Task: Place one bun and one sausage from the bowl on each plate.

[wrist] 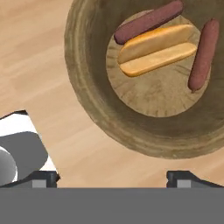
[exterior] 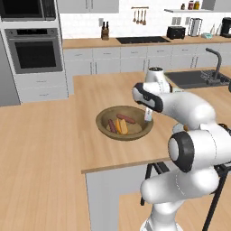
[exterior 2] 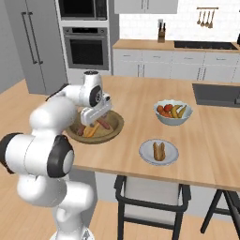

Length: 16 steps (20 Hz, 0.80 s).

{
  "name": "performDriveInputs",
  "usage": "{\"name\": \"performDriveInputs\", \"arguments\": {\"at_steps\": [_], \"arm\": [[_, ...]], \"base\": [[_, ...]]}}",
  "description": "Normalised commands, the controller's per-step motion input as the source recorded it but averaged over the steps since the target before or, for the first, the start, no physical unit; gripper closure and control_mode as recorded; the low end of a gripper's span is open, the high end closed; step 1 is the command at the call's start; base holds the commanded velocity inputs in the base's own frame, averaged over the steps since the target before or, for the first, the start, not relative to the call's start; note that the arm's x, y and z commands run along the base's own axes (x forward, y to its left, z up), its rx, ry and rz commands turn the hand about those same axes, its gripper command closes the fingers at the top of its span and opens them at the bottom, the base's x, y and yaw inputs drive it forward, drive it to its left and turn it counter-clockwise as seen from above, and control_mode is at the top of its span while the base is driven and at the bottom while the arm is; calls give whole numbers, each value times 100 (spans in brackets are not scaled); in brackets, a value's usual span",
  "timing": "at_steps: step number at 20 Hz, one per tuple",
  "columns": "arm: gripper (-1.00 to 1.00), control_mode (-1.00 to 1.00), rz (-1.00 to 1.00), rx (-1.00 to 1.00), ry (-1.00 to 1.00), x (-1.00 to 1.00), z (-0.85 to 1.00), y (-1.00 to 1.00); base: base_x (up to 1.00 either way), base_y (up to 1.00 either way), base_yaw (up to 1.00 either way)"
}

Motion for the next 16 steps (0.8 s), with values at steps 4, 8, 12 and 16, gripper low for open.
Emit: {"name": "performDriveInputs", "arguments": {"at_steps": [4, 8, 12, 16], "arm": [[-100, -100, 5, -12, 3, 63, -84, 43], [-100, -100, 11, 0, 3, 76, -47, -3], [-100, -100, 8, 1, 4, 78, -23, -8], [-100, -100, 0, 0, 1, 87, -28, 11]], "base": [[0, 0, 0], [0, 0, 0], [0, 0, 0], [0, 0, 0]]}}
